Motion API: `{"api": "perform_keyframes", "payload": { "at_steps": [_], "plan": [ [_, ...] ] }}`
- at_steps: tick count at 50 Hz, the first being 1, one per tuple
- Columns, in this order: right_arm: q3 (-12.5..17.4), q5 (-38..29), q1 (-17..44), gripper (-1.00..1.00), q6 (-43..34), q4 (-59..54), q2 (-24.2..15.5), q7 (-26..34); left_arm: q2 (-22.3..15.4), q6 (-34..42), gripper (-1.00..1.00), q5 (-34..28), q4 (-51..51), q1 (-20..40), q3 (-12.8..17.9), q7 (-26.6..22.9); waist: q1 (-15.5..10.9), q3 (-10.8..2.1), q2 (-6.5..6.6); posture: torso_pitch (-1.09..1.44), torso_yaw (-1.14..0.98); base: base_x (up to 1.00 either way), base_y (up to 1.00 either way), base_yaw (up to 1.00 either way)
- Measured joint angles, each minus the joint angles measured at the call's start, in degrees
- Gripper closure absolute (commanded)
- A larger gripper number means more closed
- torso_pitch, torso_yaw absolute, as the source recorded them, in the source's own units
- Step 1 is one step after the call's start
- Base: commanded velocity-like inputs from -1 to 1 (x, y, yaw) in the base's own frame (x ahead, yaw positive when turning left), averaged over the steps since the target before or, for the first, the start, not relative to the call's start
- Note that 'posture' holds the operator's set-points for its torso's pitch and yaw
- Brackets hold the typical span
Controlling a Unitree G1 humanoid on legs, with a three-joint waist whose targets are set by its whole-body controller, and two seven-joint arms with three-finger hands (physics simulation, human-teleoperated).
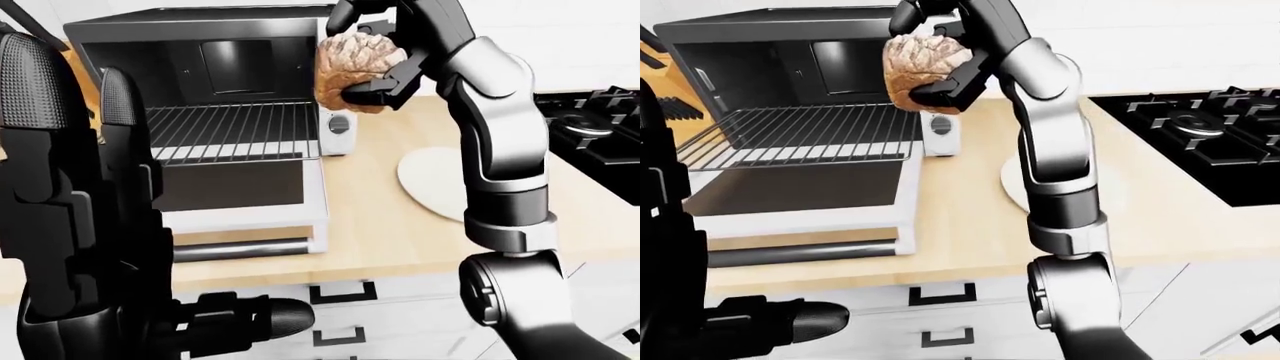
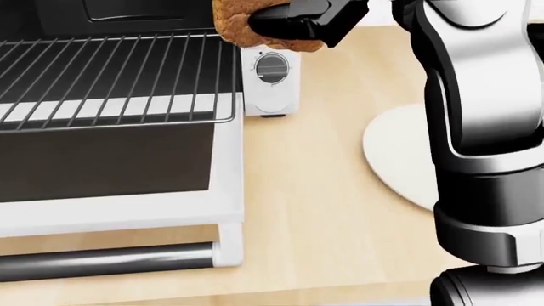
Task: Place the bread on the rack of the toaster oven.
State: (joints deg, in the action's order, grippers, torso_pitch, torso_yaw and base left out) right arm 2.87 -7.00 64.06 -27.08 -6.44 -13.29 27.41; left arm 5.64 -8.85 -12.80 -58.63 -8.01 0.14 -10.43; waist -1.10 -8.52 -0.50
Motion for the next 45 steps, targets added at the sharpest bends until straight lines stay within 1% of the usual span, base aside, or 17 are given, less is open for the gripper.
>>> {"api": "perform_keyframes", "payload": {
  "at_steps": [8, 11, 15, 23, 29, 34, 40, 45],
  "plan": [
    [-1.1, -1.0, 1.3, 1.00, -0.2, -1.1, 2.0, 0.0, -0.3, 1.2, -1.00, 0.5, -0.1, 1.4, 1.0, -0.2, 0.1, 0.03, 0.10, -0.20, 0.00, 0.00, 0.00, 0.00],
    [-1.3, -1.6, 2.0, 1.00, 0.1, -2.4, 2.5, -0.1, -0.4, 1.3, -1.00, 0.7, -0.1, 1.4, 1.2, -0.2, 0.1, 0.04, 0.14, -0.20, 0.00, 0.00, 0.00, 0.00],
    [-1.9, -2.4, 1.7, 1.00, -0.6, -1.2, 3.9, -0.1, -0.8, 1.3, -1.00, 1.3, -0.1, 1.2, 1.6, 0.0, 0.2, 0.11, 0.23, -0.20, 0.00, 0.00, 0.00, 0.00],
    [-2.8, -3.9, 3.7, 1.00, 0.5, -4.2, 5.9, -0.3, -1.8, 1.2, -1.00, 2.2, -0.1, 0.9, 1.8, 0.5, 0.2, 0.07, 0.43, -0.20, 0.00, 0.00, 0.00, 0.00],
    [-4.4, -5.2, 3.5, 1.00, -0.9, -1.5, 8.5, 0.3, -2.9, 0.8, -1.00, 3.4, 0.0, 0.1, 2.6, 1.0, 0.2, 0.11, 0.66, -0.20, 0.00, 0.00, 0.00, 0.00],
    [-4.7, -6.3, 4.2, 1.00, -0.5, -2.9, 9.6, 0.4, -3.8, 0.6, -1.00, 4.2, 0.0, -0.1, 2.9, 1.7, 0.1, 0.02, 0.68, -0.20, 0.00, 0.00, 0.00, 0.00],
    [-5.6, -8.0, 5.2, 1.00, -0.9, -3.1, 11.5, 0.7, -5.1, 0.6, -1.00, 5.4, 0.0, -0.2, 3.4, 2.4, 0.2, 0.05, 0.99, -0.20, 0.00, 0.00, 0.00, 0.00],
    [-5.5, -8.8, 6.4, 1.00, 0.1, -5.6, 12.3, 0.4, -6.2, 0.8, -1.00, 6.2, 0.0, -0.1, 3.8, 3.3, 0.2, 0.02, 1.10, -0.20, 0.00, 0.00, 0.00, 0.00]
  ]
}}
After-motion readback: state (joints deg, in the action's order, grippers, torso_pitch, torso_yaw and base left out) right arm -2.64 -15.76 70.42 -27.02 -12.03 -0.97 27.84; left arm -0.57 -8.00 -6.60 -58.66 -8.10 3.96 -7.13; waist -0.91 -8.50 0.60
